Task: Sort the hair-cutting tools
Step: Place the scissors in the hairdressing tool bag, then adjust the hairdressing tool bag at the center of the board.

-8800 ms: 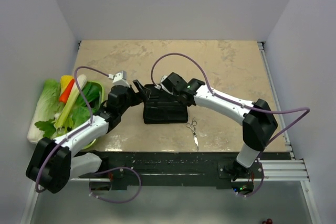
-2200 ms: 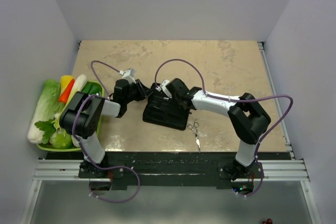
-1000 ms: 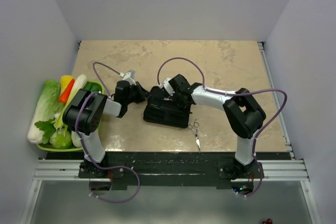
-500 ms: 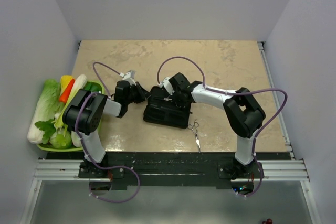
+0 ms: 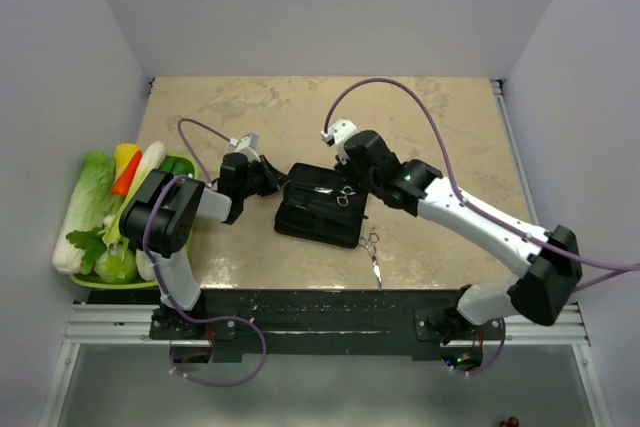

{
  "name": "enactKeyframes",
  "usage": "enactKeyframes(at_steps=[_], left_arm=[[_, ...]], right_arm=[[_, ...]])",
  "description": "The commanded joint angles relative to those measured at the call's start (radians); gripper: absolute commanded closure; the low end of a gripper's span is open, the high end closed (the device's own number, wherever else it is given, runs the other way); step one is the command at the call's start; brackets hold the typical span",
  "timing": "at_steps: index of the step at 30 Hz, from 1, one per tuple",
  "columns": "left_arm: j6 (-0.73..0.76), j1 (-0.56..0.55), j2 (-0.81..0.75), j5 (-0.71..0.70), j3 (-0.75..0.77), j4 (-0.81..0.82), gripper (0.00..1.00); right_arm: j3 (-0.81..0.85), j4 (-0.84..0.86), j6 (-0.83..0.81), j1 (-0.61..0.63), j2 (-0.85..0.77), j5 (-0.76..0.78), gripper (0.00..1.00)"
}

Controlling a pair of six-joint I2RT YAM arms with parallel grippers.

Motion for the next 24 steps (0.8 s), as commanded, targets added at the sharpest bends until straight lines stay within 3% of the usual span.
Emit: enactKeyframes(at_steps=[1,6,10,12,15,17,24], left_arm=[[-0.063,-0.012,-0.019,0.001,-0.039,0.105,1.00],[-0.147,-0.044,-0.068,-0.065,-0.170,0.179,1.00],[-0.187,-0.099,-0.130,-0.151,-0.278,0.193,1.00],[-0.213,-0.136,-0.169,-0.179,-0.312,0.208,1.00],[-0.241,-0.182,-0.229,-0.231,-0.364,0.215,1.00],[-0.266,-0.204,-0.263,-0.271,-0.394,0.192,1.00],[-0.315,-0.228,-0.467,-0.360,-0.522,0.137,1.00]], right_arm=[[-0.094,-0.058,0.212,0.147,-0.097,-0.089,1.00],[-0.193,-0.027,0.357,0.321,-0.090,-0.156,1.00],[-0.292,0.019,0.494,0.380,-0.096,-0.165,1.00],[-0.342,0.048,0.528,0.405,-0.116,-0.142,0.84],[-0.404,0.085,0.585,0.415,-0.182,-0.076,0.73],[-0.425,0.093,0.627,0.414,-0.212,-0.026,0.57],[-0.464,0.073,0.705,0.412,-0.254,0.077,0.45]])
